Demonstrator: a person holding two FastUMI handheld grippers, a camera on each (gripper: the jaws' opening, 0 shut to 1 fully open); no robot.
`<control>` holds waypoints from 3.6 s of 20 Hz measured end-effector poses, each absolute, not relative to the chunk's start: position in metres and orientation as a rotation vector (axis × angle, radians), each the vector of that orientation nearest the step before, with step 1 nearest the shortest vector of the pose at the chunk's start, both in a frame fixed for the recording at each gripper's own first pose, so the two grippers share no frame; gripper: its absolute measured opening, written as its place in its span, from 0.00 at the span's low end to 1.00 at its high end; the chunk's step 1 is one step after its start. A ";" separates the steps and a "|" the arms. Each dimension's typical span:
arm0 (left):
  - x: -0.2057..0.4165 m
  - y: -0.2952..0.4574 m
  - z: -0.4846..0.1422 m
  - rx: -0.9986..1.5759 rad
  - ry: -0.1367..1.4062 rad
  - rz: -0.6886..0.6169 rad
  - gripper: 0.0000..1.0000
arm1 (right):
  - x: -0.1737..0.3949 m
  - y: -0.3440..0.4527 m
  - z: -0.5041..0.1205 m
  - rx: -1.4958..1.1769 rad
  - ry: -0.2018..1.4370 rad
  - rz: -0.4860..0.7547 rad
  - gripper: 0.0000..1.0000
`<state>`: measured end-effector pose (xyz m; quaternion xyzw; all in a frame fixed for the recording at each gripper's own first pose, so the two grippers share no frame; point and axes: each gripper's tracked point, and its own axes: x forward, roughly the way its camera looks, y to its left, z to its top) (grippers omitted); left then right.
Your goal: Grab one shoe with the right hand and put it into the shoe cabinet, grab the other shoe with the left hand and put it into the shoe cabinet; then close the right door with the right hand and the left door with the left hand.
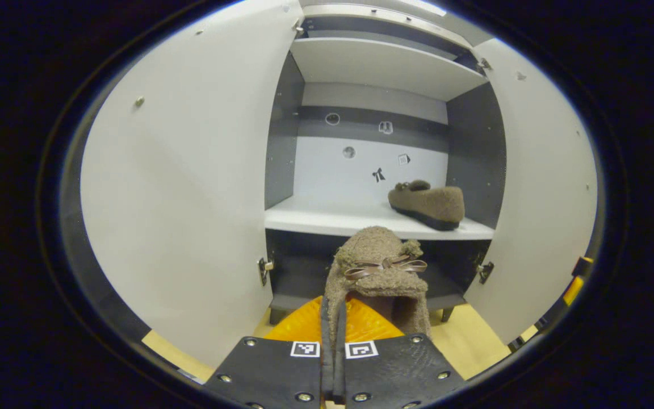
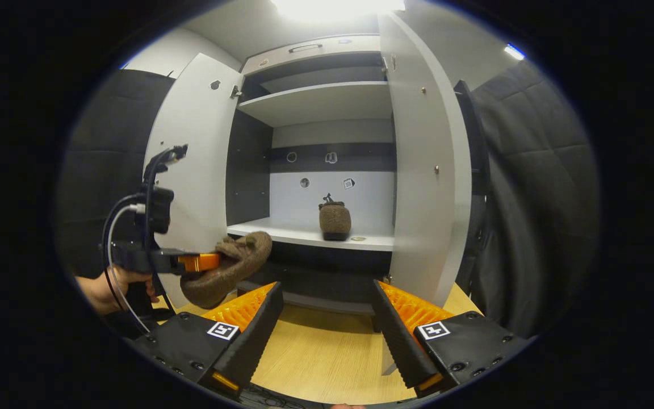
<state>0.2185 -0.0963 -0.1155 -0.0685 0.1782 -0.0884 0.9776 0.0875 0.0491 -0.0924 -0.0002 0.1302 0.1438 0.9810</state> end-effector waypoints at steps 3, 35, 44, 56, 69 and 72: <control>0.241 -0.092 -0.092 -0.137 0.311 -0.169 0.00 | 0.086 0.043 -0.093 0.001 0.260 0.266 0.98; 0.476 -0.127 -0.068 -0.131 0.328 -0.149 0.44 | 0.070 -0.008 -0.093 -0.013 0.278 -0.001 0.98; 0.395 -0.123 -0.008 -0.111 0.201 -0.200 0.92 | 0.062 -0.022 -0.067 -0.016 0.231 0.027 0.96; 0.218 -0.108 0.047 -0.084 0.070 -0.221 0.95 | 0.035 -0.029 -0.042 0.027 0.184 0.124 0.98; 0.095 -0.055 0.039 -0.094 0.080 -0.177 0.95 | 0.066 -0.134 0.005 0.037 0.158 -0.078 0.96; 0.080 -0.028 0.034 -0.091 0.093 -0.140 0.95 | 0.089 -0.151 0.021 0.027 0.127 -0.132 0.96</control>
